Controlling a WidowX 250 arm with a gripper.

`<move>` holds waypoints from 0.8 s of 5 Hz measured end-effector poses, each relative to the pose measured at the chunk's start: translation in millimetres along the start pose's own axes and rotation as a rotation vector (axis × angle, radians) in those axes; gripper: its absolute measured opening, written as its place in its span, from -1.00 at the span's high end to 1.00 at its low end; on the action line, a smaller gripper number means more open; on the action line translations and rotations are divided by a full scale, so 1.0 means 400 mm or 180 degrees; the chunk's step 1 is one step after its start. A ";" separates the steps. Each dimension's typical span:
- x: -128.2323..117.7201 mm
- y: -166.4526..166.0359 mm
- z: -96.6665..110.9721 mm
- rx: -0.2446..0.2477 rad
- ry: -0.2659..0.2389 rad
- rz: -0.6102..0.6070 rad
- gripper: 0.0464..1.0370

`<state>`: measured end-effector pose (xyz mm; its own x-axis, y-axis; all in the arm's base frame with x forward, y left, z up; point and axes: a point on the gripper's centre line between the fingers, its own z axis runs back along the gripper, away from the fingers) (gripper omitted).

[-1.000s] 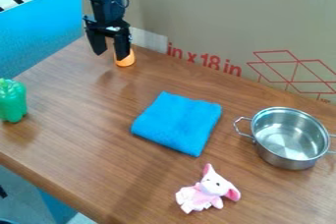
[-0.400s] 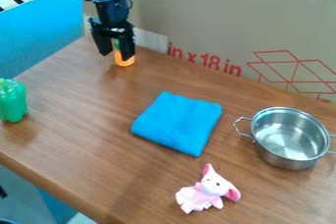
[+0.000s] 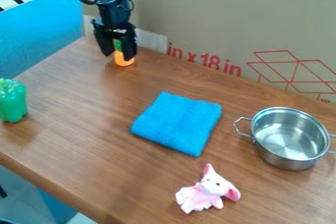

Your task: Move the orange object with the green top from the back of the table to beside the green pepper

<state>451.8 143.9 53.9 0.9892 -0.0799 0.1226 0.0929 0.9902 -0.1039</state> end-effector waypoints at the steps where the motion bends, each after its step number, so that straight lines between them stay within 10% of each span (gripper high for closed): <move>1: 0.008 -0.002 -0.005 -0.0019 -0.0076 0.0007 -0.86; 2: -0.003 -0.009 -0.018 -0.0041 -0.0101 0.0006 -0.47; 4: -0.019 -0.017 -0.016 -0.0045 -0.0093 0.0033 -0.45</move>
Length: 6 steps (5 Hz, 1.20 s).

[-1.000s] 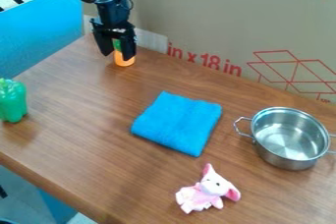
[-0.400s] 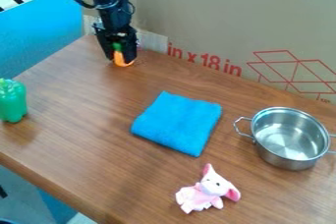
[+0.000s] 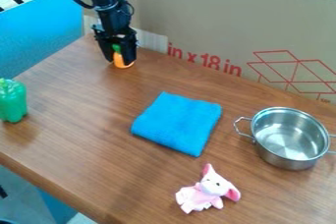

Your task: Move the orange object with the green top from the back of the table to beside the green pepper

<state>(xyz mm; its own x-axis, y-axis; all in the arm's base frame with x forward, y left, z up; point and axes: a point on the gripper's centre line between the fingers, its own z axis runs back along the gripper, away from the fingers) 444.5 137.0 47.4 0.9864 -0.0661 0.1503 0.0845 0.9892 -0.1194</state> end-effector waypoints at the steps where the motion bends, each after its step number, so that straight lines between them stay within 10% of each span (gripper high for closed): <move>1: -0.037 -0.004 0.026 0.0060 -0.0049 0.0038 -0.45; 3: -0.149 0.011 0.149 0.0477 -0.0324 0.0129 -0.45; 6: -0.311 0.129 0.058 0.0501 0.0530 0.0740 -0.45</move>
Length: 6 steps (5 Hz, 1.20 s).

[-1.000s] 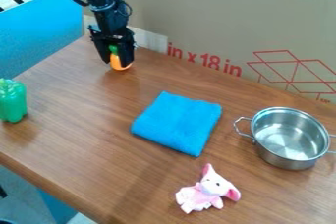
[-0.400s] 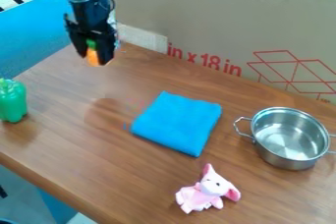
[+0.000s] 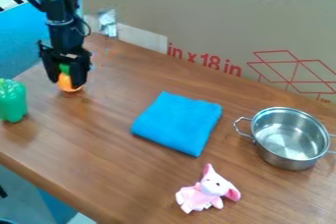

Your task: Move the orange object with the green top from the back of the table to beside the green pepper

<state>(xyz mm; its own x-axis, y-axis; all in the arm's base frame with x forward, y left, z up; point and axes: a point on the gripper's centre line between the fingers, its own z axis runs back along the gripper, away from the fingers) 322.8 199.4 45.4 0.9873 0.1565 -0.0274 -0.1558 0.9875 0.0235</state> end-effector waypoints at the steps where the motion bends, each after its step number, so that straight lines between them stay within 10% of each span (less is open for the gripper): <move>1: -0.005 0.013 -0.001 0.0070 0.0027 0.0029 -0.45; 3: -0.018 0.027 -0.013 -0.0029 -0.0007 0.0147 -0.53; 4: -0.027 0.035 -0.019 -0.0157 -0.0057 0.0199 -0.95; 6: -0.030 0.022 -0.006 -0.0298 -0.0232 0.0181 -0.94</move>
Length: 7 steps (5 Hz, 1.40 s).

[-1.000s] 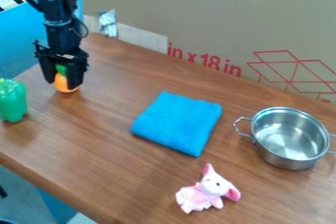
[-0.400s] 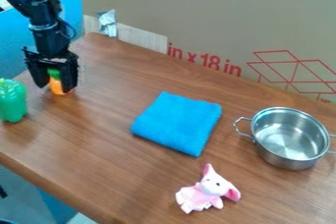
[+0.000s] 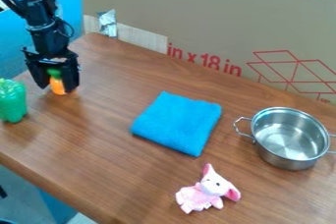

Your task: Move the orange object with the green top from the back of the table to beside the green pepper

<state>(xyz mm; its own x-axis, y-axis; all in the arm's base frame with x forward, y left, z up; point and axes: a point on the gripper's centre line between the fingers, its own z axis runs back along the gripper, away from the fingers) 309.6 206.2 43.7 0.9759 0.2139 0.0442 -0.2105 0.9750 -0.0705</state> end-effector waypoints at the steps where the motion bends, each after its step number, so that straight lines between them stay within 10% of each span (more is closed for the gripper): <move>1: 0.004 -0.023 0.082 0.0052 -0.0390 -0.0145 -0.94; 2: -0.007 -0.046 0.140 0.0055 -0.0639 -0.0222 -0.94; 7: -0.001 -0.272 0.137 0.0276 -0.0368 -0.1577 -0.94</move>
